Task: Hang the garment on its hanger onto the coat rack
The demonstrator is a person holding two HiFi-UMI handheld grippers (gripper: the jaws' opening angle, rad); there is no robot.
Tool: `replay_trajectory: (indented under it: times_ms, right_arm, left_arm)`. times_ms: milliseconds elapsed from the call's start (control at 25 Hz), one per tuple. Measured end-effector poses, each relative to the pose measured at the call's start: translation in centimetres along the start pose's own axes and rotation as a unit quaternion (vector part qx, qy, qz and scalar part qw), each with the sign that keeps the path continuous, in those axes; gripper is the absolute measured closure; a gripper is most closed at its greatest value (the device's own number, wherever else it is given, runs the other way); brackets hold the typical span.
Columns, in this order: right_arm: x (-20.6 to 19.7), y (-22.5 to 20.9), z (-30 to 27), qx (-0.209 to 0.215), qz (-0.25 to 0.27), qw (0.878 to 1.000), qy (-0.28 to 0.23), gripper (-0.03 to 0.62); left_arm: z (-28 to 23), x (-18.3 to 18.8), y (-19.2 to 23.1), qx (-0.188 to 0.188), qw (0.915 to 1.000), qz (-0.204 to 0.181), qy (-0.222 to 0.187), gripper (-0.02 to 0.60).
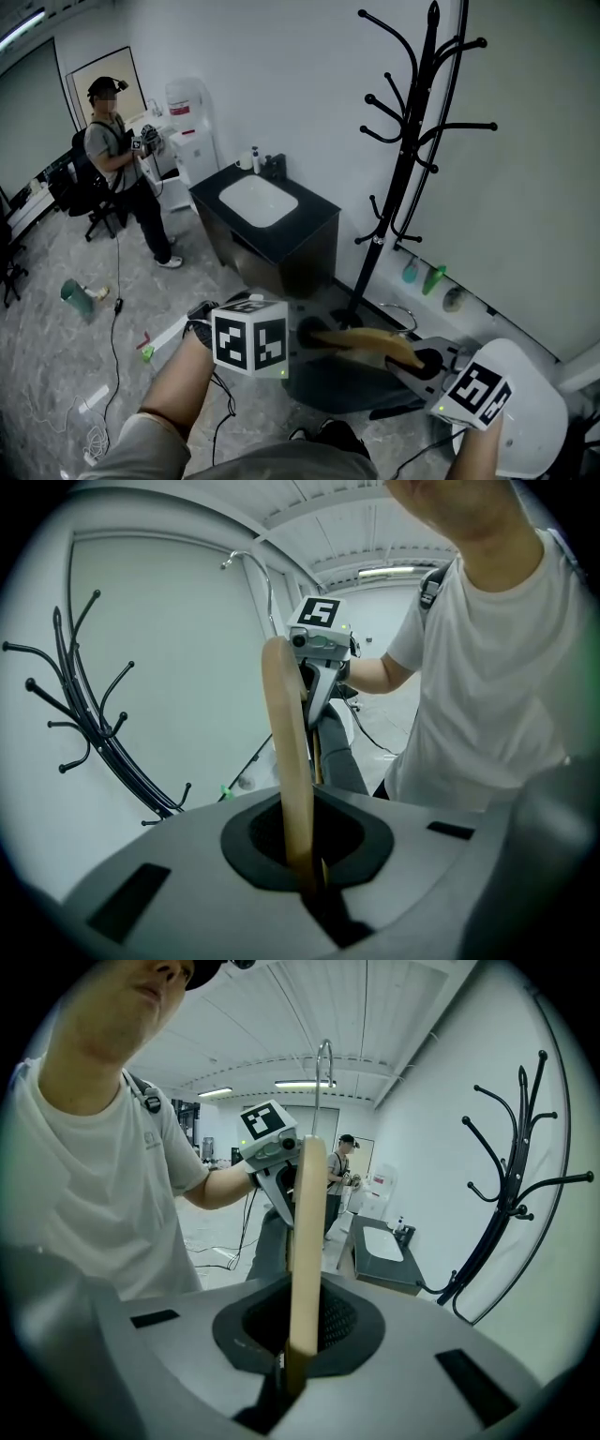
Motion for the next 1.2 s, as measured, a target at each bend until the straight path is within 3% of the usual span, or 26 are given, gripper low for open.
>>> replay_trajectory:
  times_ms: [160,520,880,1200]
  right_arm:
    - [0.3,-4.7,-1.7,-0.004,0.003,1.000,0.002,0.579]
    - [-0.1,-17.1,-4.2,-0.010,0.003,1.000,-0.009,0.578]
    - [0.7,-28.9,-5.4,-0.013,-0.033,0.999,-0.017,0.578]
    - [2.5,-35.5,-6.0,-0.036,-0.084,0.996,-0.023,0.579]
  left_arm:
    - [0.5,-0.7,5.0,0.000,0.9999,-0.004,-0.011,0.577]
    - [0.3,-2.0,17.6,0.008,0.9998,-0.019,0.005,0.577]
    - [1.0,-1.1,30.1,0.016,0.9992,-0.035,-0.003,0.577]
    - [2.6,0.3,37.6,-0.007,0.9954,-0.094,-0.011,0.577]
Point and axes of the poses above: the fingertips, and each gripper's own axes: z backward along the fingers, y to its left, x out of its top, the point moved 2 cm from there along z, backward along the fingers, and after that the axes turned 7 degrees about z, right-handed, at the moved point
